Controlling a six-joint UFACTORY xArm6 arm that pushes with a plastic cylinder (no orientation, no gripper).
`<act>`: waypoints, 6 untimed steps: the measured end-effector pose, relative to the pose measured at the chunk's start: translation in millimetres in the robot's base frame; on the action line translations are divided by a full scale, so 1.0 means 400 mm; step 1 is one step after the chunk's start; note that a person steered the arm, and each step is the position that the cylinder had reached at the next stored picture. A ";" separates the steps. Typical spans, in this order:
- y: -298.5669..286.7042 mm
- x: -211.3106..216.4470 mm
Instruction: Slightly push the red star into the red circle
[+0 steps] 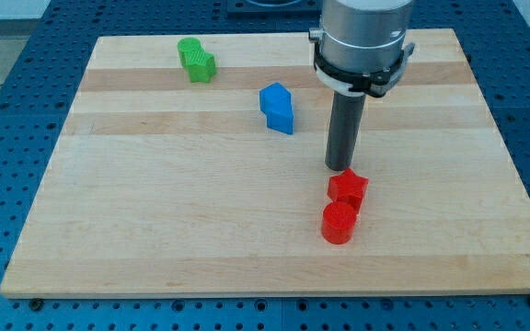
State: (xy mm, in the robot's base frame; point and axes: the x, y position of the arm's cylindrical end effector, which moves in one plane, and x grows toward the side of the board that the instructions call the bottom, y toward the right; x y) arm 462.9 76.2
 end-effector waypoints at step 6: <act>0.093 0.076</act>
